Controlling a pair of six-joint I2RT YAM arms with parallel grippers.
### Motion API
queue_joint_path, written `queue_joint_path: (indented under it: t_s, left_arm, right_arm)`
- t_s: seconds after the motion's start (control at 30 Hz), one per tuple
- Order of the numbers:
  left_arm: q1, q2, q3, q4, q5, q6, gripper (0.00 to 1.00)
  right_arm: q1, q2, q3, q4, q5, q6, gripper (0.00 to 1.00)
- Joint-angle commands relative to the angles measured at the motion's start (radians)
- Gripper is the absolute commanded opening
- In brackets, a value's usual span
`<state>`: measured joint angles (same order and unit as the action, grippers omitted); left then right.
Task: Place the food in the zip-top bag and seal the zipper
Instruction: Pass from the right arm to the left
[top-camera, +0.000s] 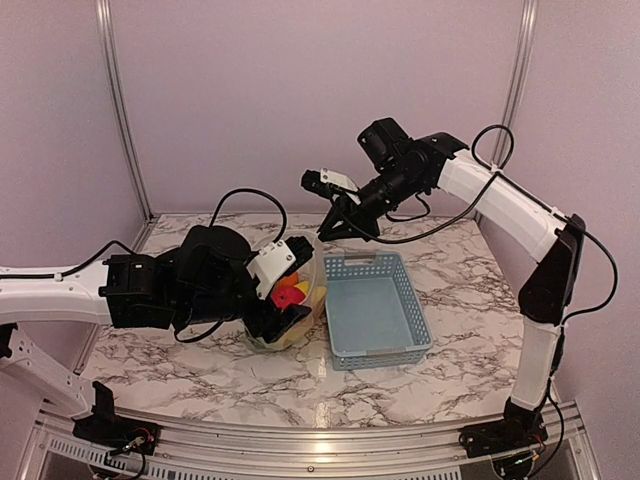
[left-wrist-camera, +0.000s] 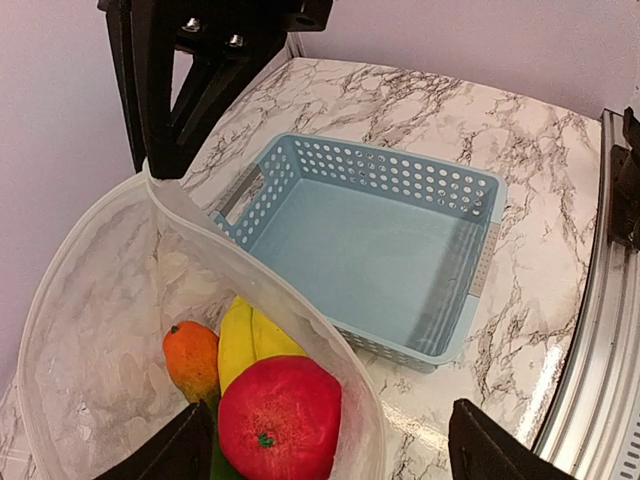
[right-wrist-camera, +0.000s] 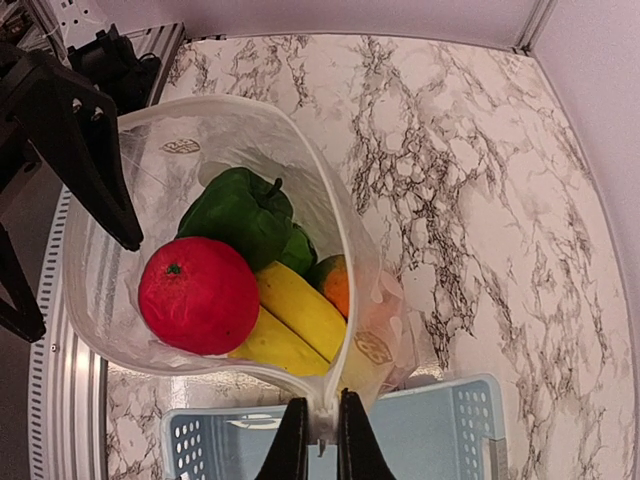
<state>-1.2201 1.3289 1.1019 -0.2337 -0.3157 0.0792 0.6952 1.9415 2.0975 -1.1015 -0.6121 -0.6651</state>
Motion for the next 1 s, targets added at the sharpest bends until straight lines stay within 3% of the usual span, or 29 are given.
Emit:
queue_joint_path:
  t_s: [0.0,0.13,0.33,0.77,0.93,0.97]
  left_arm:
    - [-0.006,0.005,-0.002,0.057,-0.010,0.008,0.83]
    - [-0.006,0.062,0.030,0.055,-0.050,0.015,0.77]
    - [-0.006,0.132,0.099,-0.064,-0.177,0.039,0.55]
    - [0.057,-0.042,-0.022,0.034,-0.270,0.021,0.00]
    - [0.068,-0.085,-0.040,0.051,-0.247,0.013,0.00]
    - [0.068,-0.095,-0.040,0.062,-0.196,0.013,0.11]
  right_arm:
    - [-0.016,0.002,0.052,0.001,-0.024,0.027,0.00]
    - [-0.021,0.012,0.057,0.002,-0.030,0.036,0.00]
    - [-0.038,0.011,0.061,-0.003,-0.036,0.030,0.00]
    - [-0.045,0.015,0.059,-0.140,-0.119,-0.194,0.00]
    - [-0.045,0.037,0.141,-0.179,-0.094,-0.173,0.00]
    - [-0.045,0.039,0.146,-0.169,-0.091,-0.154,0.00]
